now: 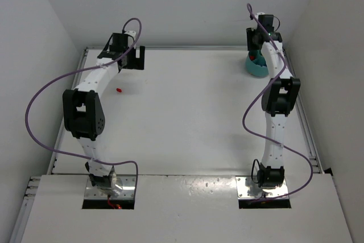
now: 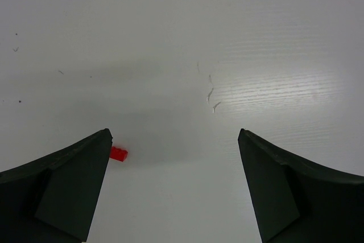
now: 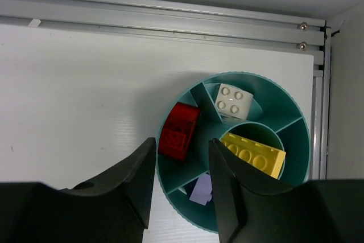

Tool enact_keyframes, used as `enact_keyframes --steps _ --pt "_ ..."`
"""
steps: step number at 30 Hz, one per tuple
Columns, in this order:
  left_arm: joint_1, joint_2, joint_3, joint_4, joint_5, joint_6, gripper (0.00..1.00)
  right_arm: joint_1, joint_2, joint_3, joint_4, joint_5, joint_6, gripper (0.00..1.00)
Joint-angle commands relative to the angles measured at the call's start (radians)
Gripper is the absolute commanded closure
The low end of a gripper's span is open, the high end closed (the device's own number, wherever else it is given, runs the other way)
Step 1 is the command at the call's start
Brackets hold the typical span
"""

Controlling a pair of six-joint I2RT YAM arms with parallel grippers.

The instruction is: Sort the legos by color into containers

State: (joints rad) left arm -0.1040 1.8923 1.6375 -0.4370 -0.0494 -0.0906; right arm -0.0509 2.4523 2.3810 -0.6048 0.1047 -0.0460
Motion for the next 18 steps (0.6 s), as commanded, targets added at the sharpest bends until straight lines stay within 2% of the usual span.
enact_keyframes --steps 1,3,5,6,8,9,10,13,14,15,17,18 --pt "0.012 -0.059 -0.013 -0.006 0.025 0.021 0.00 -0.006 -0.009 0.006 0.013 -0.002 -0.003 0.57" --pt "0.026 -0.071 -0.024 -0.018 0.071 0.055 0.00 -0.006 -0.009 0.006 0.013 -0.023 -0.003 0.57" --pt "0.078 -0.094 -0.024 -0.052 0.115 0.124 0.05 -0.006 -0.042 0.006 -0.013 -0.068 -0.003 0.57" --pt "0.102 -0.111 -0.037 -0.072 0.211 0.164 0.08 -0.006 -0.059 0.006 -0.022 -0.133 -0.012 0.57" --pt "0.157 -0.111 -0.047 -0.121 0.314 0.256 0.16 0.005 -0.096 -0.028 -0.061 -0.218 -0.037 0.57" --pt "0.209 -0.111 -0.029 -0.208 0.398 0.370 0.17 0.005 -0.137 -0.049 -0.073 -0.306 -0.047 0.57" --pt "0.249 -0.073 -0.003 -0.312 0.408 0.467 0.25 0.017 -0.169 -0.090 -0.101 -0.392 -0.057 0.57" --pt "0.303 0.028 0.161 -0.501 0.465 0.645 0.35 0.026 -0.190 -0.149 -0.127 -0.505 -0.057 0.57" --pt "0.317 0.090 0.204 -0.549 0.465 0.704 0.41 0.026 -0.202 -0.161 -0.141 -0.542 -0.057 0.57" --pt "0.335 0.121 0.243 -0.628 0.465 0.815 0.45 0.026 -0.202 -0.170 -0.150 -0.556 -0.057 0.57" --pt "0.346 0.181 0.359 -0.692 0.436 0.914 0.55 0.026 -0.202 -0.180 -0.150 -0.566 -0.057 0.57" --pt "0.357 0.241 0.393 -0.759 0.436 1.031 0.60 0.026 -0.202 -0.180 -0.161 -0.579 -0.057 0.57"
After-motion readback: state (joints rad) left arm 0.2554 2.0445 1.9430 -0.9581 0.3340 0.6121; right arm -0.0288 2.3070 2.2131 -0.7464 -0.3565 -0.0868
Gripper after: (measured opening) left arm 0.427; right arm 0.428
